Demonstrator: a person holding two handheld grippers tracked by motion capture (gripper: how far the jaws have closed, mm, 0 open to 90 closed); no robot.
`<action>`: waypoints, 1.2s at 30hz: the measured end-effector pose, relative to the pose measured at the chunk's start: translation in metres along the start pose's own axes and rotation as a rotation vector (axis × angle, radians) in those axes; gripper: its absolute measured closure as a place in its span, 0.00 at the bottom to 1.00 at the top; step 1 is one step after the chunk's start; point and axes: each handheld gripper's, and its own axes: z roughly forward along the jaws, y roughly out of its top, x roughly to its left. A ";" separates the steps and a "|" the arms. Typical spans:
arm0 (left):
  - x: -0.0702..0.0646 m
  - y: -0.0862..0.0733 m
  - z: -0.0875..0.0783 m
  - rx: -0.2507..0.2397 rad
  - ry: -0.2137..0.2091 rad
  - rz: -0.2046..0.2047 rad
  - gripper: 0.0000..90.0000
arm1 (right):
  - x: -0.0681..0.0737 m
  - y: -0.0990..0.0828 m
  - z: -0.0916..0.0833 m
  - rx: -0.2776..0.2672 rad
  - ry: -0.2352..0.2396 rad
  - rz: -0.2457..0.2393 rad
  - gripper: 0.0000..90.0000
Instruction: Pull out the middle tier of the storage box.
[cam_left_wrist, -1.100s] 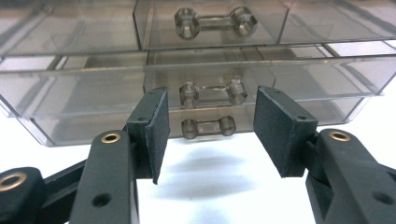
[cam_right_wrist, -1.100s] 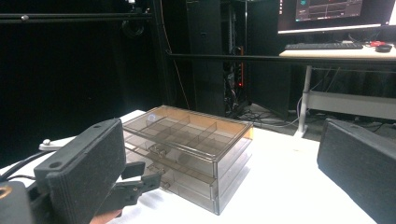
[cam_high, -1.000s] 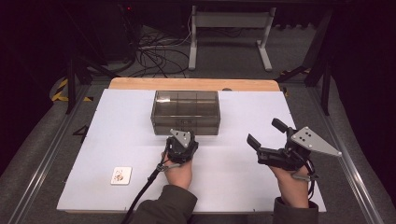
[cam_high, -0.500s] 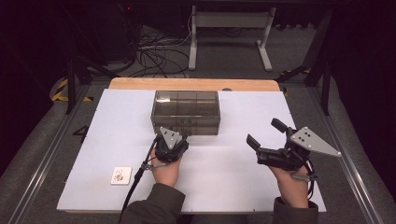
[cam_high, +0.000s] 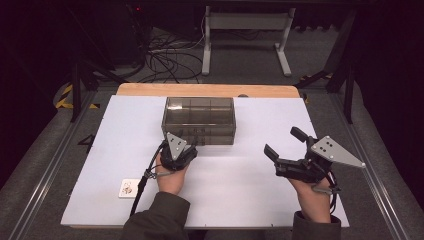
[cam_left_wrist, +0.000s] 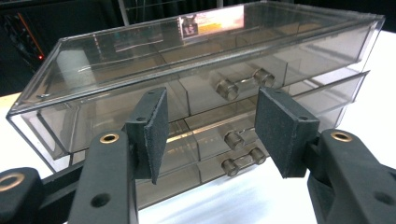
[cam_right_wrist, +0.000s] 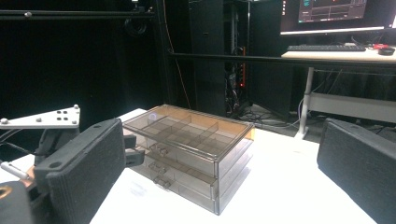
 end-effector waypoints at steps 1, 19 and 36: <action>0.000 -0.001 0.001 0.005 -0.001 0.001 0.51 | 0.000 0.000 0.000 0.000 0.001 -0.001 0.02; 0.002 -0.008 0.009 0.013 0.036 0.095 0.56 | -0.001 0.000 -0.001 -0.006 0.009 -0.007 0.03; 0.001 -0.010 0.008 0.010 0.060 0.101 0.64 | -0.001 0.000 -0.001 -0.005 0.008 -0.011 0.03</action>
